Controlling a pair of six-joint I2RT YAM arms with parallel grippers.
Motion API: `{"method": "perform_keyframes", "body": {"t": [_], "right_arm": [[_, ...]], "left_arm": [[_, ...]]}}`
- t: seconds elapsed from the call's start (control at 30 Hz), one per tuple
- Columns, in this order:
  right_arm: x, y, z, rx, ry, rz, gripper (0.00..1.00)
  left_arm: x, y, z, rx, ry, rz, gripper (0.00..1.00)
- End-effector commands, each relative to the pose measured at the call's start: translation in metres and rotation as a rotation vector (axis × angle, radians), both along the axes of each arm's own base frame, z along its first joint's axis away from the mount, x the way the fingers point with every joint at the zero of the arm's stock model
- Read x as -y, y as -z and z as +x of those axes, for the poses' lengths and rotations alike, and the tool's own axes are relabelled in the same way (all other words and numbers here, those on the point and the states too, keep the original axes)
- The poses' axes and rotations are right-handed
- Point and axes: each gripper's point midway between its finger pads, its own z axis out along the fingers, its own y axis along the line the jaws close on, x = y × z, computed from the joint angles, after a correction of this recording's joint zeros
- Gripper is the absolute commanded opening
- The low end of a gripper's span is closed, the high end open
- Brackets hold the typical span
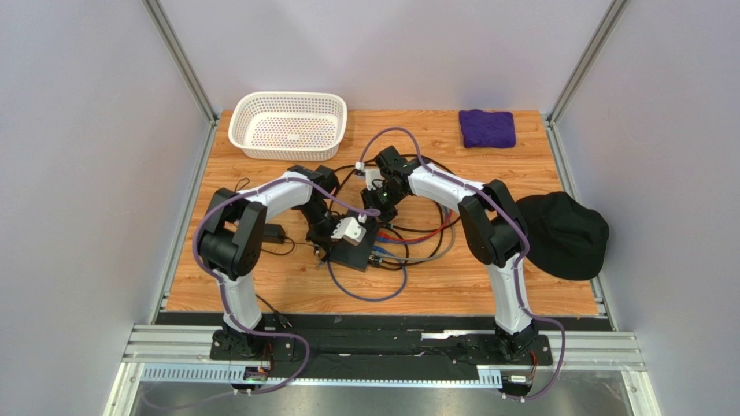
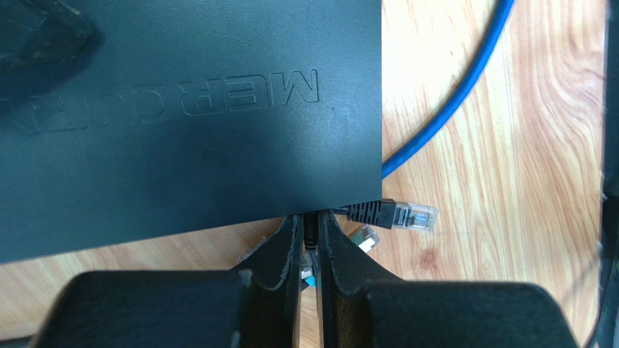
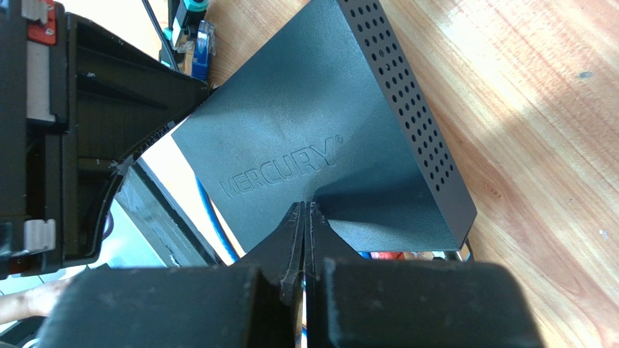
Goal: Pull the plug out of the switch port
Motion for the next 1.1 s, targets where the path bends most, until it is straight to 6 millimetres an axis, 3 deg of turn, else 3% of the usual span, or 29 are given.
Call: {"method": "perform_keyframes", "body": {"t": [0.0, 0.03, 0.17, 0.37, 0.57, 0.63, 0.77, 0.87, 1.07], "right_arm": [[0.019, 0.037, 0.008, 0.058, 0.014, -0.14, 0.0], [0.019, 0.037, 0.008, 0.056, 0.013, -0.14, 0.0], [0.017, 0.037, 0.01, 0.051, 0.012, -0.138, 0.0], [0.02, 0.041, 0.01, 0.046, 0.026, -0.159, 0.0], [0.034, 0.045, 0.003, 0.063, 0.013, -0.212, 0.0], [0.028, 0.031, 0.01, 0.1, 0.022, -0.168, 0.0], [-0.012, -0.027, -0.001, 0.087, -0.108, 0.111, 0.0], [-0.017, -0.036, -0.016, 0.043, -0.168, 0.205, 0.0], [-0.011, -0.003, -0.05, -0.157, -0.258, 0.209, 0.0]], "left_arm": [[0.019, -0.012, -0.016, 0.078, -0.043, -0.123, 0.0], [0.02, -0.019, -0.013, 0.134, -0.068, -0.14, 0.0], [0.015, -0.009, -0.009, 0.182, -0.08, -0.096, 0.0], [0.023, -0.024, -0.027, -0.109, -0.046, -0.064, 0.0], [0.019, -0.014, -0.037, -0.063, -0.067, -0.088, 0.0], [0.015, -0.013, -0.041, -0.057, -0.074, -0.083, 0.0], [0.016, -0.01, -0.043, -0.034, -0.1, -0.108, 0.0], [0.02, -0.011, -0.04, -0.027, -0.137, -0.12, 0.0], [0.02, -0.009, -0.035, 0.002, -0.173, -0.117, 0.0]]}}
